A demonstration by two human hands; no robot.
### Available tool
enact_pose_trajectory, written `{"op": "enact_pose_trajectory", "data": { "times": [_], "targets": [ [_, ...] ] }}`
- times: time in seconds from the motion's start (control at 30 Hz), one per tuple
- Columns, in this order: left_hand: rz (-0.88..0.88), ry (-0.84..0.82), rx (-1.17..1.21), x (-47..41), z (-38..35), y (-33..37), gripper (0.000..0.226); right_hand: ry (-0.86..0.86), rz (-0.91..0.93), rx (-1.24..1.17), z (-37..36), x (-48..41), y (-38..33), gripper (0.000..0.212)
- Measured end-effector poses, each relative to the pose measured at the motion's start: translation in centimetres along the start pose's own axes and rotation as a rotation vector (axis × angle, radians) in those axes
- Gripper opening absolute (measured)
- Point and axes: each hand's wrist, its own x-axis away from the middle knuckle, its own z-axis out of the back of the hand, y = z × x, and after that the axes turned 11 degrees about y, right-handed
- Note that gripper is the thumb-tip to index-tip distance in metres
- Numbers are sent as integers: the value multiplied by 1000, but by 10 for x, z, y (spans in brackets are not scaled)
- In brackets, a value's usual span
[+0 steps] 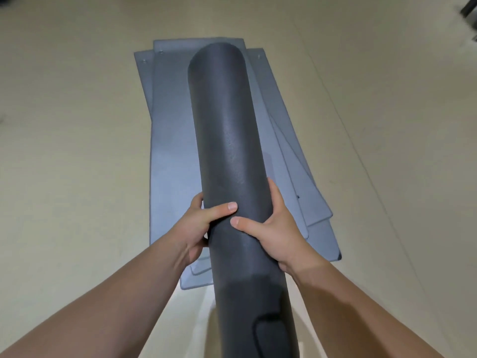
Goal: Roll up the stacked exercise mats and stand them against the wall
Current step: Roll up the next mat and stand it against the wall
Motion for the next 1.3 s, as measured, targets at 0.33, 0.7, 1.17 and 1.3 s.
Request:
{"op": "enact_pose_trajectory", "data": {
  "times": [0.33,0.7,1.17,1.3],
  "targets": [
    [-88,-5,47,292,87,276,88,-69,63,-11,-62,173,-355,103],
    [-394,74,38,453,241,497,69,-98,275,-121,-224,252,-596,117],
    [-427,151,131,312,366,639,78,-259,305,-276,-402,87,-659,93],
    [-429,176,134,246,395,712,83,-317,256,-304,-452,-1,-696,96]
  ]
}}
